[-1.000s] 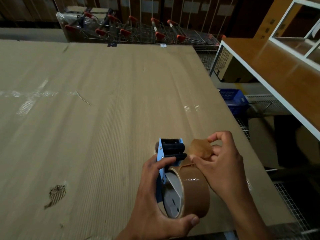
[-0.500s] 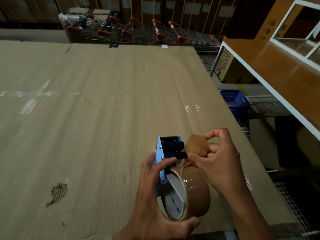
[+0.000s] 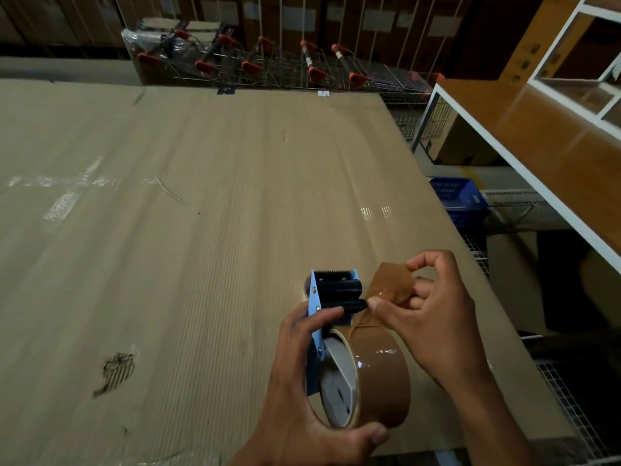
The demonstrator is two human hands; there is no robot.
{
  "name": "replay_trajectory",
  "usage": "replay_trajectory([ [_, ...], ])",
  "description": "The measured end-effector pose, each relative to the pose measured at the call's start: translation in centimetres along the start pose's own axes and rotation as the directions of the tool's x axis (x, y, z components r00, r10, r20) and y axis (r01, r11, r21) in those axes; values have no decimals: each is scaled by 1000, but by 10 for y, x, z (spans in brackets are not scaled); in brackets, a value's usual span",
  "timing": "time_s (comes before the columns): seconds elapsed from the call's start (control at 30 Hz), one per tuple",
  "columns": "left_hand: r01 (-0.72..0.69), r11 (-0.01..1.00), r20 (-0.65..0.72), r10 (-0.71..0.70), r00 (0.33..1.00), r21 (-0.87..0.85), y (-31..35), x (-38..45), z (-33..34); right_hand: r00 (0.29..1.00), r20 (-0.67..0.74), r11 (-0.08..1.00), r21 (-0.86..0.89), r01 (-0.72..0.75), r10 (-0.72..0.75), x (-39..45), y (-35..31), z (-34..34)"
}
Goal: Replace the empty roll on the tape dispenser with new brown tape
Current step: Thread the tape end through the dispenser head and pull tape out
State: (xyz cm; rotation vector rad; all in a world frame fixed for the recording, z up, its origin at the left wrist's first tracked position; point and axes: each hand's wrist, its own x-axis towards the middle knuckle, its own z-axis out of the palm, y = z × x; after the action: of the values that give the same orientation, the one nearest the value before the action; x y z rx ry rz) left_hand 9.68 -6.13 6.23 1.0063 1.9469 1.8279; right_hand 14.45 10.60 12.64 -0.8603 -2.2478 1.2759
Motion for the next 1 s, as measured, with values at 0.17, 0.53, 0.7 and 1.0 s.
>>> replay_trajectory([
  [0.17, -25, 999, 6, 24, 1000, 30, -7, -1, 0, 998, 51, 998, -54, -30, 33, 1, 1, 0],
  [0.53, -14, 999, 19, 13, 1000, 31, -10, -3, -4, 1000, 5, 996, 81, -29, 29, -1, 5, 5],
  [0.7, 2, 999, 31, -3, 1000, 42, -12, -6, -6, 991, 87, 990, 89, -107, 99, 5, 7, 5],
  [1.0, 8, 1000, 89, -11, 996, 25, -14, -3, -13, 995, 36, 975, 199, -103, 98, 1, 10, 7],
])
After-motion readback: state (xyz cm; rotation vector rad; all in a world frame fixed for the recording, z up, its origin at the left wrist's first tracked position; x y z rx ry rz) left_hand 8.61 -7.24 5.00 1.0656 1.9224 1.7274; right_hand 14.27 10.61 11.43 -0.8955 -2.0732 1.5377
